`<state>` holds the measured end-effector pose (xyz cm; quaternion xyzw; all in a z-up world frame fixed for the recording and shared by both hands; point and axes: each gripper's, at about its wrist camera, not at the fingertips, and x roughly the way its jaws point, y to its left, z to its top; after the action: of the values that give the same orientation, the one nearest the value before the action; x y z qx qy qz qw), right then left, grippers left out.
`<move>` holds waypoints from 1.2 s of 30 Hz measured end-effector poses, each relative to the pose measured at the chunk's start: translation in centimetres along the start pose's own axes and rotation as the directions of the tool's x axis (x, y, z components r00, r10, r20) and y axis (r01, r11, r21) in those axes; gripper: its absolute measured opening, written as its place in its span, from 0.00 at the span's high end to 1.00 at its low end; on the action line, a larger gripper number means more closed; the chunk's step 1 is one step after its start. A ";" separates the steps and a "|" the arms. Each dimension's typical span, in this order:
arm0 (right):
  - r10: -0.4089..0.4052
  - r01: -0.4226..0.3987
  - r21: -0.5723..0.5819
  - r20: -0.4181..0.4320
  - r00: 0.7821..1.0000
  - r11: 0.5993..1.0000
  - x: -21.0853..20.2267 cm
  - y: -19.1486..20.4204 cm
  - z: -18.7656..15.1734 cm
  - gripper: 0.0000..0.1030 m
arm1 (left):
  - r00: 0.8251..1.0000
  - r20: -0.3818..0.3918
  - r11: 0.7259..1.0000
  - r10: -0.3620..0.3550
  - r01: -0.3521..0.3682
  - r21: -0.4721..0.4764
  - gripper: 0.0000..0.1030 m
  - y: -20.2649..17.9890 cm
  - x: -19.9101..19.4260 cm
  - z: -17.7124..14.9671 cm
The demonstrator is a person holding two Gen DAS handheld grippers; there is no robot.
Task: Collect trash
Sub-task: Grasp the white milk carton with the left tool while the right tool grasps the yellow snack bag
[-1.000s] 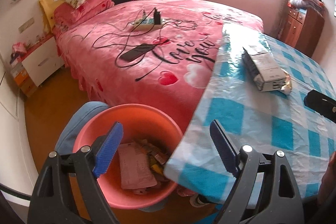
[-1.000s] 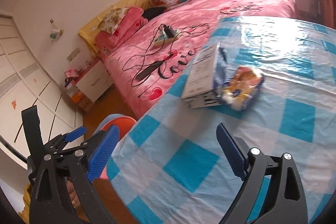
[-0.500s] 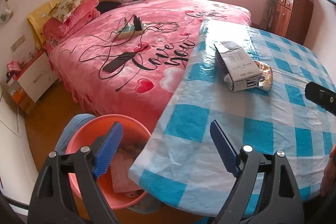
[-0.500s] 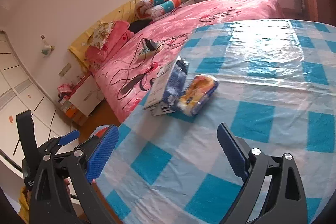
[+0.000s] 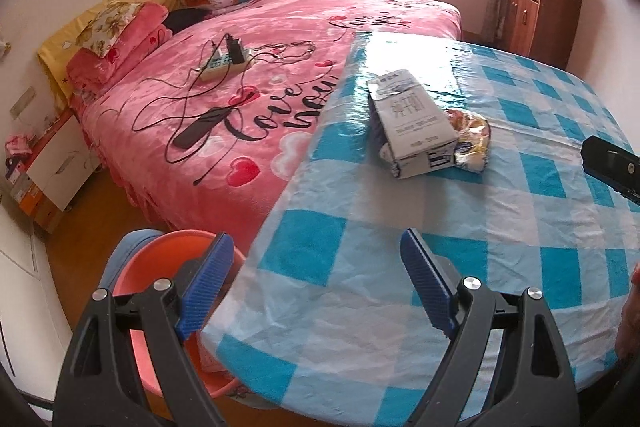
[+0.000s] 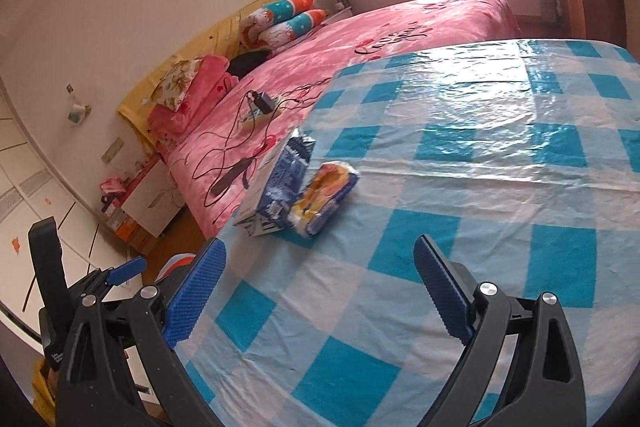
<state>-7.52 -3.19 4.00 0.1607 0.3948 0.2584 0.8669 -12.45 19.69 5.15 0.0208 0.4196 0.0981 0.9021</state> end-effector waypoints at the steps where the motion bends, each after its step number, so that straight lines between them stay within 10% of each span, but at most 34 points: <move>1: -0.006 0.006 0.003 0.003 1.000 1.000 -0.1 -0.4 0.1 0.09 | 1.000 -0.004 1.000 -0.015 0.015 -0.001 0.17 -0.3 0.1 0.2; 17: -0.018 0.017 0.079 0.018 1.000 0.997 -1.1 -4.5 1.2 0.09 | 0.943 -0.102 0.932 -0.317 0.290 -0.217 0.17 -2.6 8.4 9.0; 36: -0.006 0.004 0.140 0.015 1.000 0.990 -1.2 -7.0 1.5 0.09 | 0.949 -0.177 0.959 -0.262 0.236 -0.156 0.38 -5.3 13.1 10.4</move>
<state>-4.80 -9.71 2.31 0.2221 0.4057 0.2269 0.8571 4.58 17.55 1.41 -0.1025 0.4982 0.0126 0.8609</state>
